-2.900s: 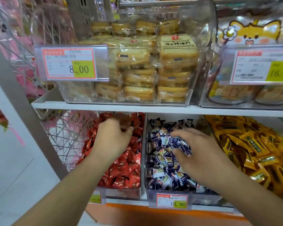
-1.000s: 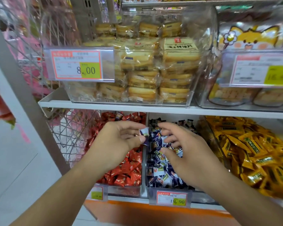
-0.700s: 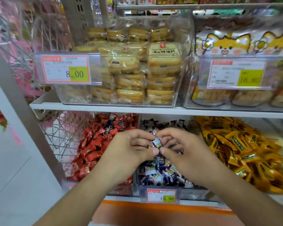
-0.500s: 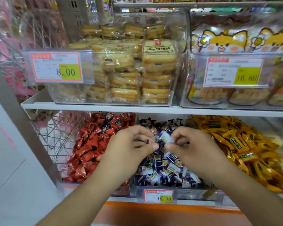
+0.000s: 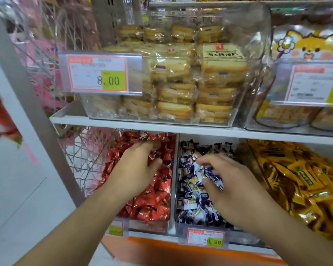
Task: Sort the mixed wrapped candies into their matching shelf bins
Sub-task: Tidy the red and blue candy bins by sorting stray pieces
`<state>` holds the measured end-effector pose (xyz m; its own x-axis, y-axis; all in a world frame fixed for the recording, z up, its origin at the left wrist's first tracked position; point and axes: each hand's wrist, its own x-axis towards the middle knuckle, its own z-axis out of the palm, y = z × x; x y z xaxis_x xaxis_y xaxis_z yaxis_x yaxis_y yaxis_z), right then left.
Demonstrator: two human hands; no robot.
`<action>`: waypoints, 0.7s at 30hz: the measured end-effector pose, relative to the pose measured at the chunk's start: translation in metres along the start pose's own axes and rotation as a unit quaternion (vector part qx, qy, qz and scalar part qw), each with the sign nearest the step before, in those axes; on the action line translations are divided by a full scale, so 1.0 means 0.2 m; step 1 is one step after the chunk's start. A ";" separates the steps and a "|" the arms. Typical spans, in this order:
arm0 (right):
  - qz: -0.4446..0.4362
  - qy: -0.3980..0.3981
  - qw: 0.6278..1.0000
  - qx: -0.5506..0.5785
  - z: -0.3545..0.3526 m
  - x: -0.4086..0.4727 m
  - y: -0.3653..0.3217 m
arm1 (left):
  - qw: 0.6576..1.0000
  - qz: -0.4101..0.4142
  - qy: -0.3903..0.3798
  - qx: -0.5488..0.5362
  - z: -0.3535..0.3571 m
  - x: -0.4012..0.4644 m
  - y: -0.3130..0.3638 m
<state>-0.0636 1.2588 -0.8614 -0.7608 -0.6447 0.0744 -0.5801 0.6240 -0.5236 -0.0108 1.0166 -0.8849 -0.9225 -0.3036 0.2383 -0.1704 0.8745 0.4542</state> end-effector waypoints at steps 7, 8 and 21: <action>-0.116 -0.070 0.991 0.008 0.08 0.03 -0.08 | 0.996 0.058 -0.043 0.048 0.03 0.01 -0.10; -0.122 -0.075 0.990 -0.001 0.10 0.04 -0.08 | 0.996 0.061 -0.035 0.058 0.03 0.02 -0.11; -0.115 -0.083 0.990 -0.005 0.12 0.03 -0.05 | 0.978 0.063 0.048 0.191 0.03 0.07 -0.15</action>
<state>-0.0560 1.2373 -0.8764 -0.5512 -0.8329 0.0500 -0.7353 0.4565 -0.5009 -0.0197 0.9877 -0.9004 -0.9110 -0.2020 0.3595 -0.1910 0.9793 0.0664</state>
